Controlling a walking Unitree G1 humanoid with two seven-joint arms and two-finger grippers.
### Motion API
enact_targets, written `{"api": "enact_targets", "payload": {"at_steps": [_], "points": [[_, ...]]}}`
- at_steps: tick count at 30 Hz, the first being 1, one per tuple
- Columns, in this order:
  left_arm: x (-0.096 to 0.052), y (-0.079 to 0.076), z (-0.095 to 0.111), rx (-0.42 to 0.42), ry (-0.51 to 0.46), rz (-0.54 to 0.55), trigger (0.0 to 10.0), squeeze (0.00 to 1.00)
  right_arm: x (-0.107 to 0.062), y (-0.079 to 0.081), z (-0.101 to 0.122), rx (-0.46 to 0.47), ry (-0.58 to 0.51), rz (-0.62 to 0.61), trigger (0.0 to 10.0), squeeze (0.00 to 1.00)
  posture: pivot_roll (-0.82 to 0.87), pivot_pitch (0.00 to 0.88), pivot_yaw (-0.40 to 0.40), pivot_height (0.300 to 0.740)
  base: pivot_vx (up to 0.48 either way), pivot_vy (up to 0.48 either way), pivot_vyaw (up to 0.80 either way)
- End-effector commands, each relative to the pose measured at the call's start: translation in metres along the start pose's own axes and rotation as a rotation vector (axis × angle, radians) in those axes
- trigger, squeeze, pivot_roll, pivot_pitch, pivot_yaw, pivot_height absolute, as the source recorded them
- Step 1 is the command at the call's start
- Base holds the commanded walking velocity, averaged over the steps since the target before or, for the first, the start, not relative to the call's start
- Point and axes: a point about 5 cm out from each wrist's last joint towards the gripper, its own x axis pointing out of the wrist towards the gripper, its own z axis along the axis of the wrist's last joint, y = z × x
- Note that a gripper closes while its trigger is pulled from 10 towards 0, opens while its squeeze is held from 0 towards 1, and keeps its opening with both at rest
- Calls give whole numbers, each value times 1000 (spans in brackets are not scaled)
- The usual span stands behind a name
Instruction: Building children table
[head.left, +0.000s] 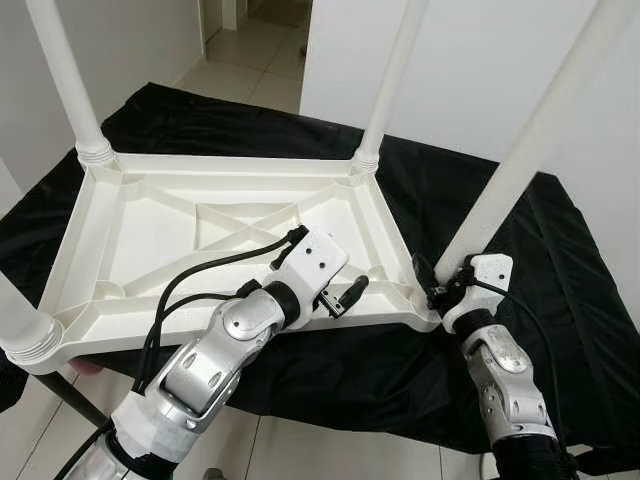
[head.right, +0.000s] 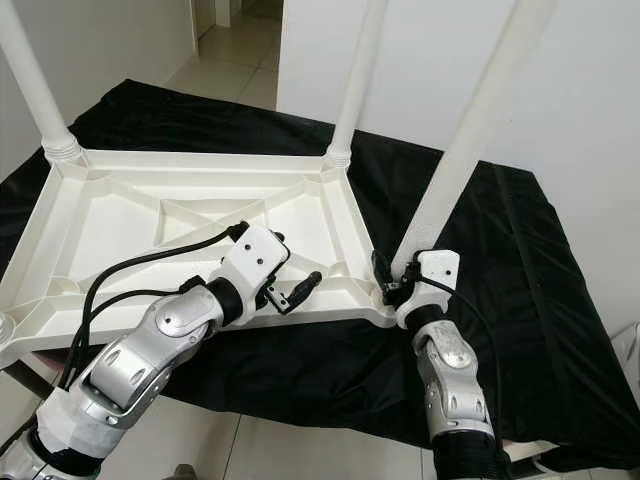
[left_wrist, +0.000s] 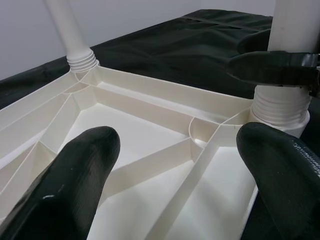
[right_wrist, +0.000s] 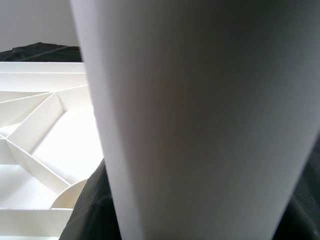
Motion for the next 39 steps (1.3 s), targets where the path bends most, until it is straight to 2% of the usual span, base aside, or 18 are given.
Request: {"api": "enact_targets", "payload": {"at_steps": [1,4,5,6,7,12,13,15,23,27,30,32,36,37,38,39], "points": [[-1,-6,3,-1,-9,-108,10000,0,-28,-9,-57,183,249,-131,10000,0,142,80,-60,740,0,0,0],[-1,-7,4,-1,-9,-108,10000,0,-29,-8,-59,189,252,-129,10000,0,142,80,-61,740,0,0,0],[0,-6,4,-2,-9,-108,10000,0,-30,-9,-61,227,253,-144,10000,0,143,81,-62,740,0,0,0],[0,-6,4,-2,-9,-108,10000,0,-30,-9,-61,227,253,-144,10000,0,143,81,-62,740,0,0,0],[0,-6,4,-1,-10,-106,10000,0,-33,-10,-63,277,238,-164,10000,0,143,81,-63,740,0,0,0],[-1,-6,4,-1,-10,-105,10000,0,-36,-11,-62,349,203,-180,10000,0,143,82,-63,740,0,0,0],[-1,-7,4,-2,-10,-106,10000,0,-37,-13,-61,398,178,-200,10000,0,143,82,-63,740,0,0,0],[-1,-7,4,-2,-9,-107,10000,0,-38,-14,-59,371,166,-200,10000,0,141,84,-62,740,0,0,0],[-1,-7,4,-1,-8,-108,10000,0,-38,-13,-56,388,135,-184,10000,0,140,85,-60,740,0,0,0],[-1,-7,4,-2,-9,-110,10000,0,-36,-14,-54,373,129,-179,10000,0,142,83,-59,740,0,0,0],[-1,-7,4,-2,-8,-110,10000,0,-34,-13,-52,338,135,-166,10000,0,143,82,-58,740,0,0,0],[-1,-7,4,-3,-6,-108,10000,0,-30,-9,-48,273,150,-125,10000,0,145,83,-57,740,0,0,0],[-1,-7,4,-4,-5,-107,10000,0,-28,-8,-47,257,151,-117,10000,0,145,83,-57,740,0,0,0],[-1,-7,3,-8,-3,-111,10000,0,-26,-7,-46,214,160,-114,10000,0,145,85,-58,740,0,0,0],[-1,-7,3,-8,-3,-111,10000,0,-26,-7,-46,214,160,-114,10000,0,145,85,-58,740,0,0,0],[-2,-8,3,-9,0,-115,10000,0,-22,-6,-44,141,177,-120,10000,0,146,86,-59,740,0,0,0]]}}
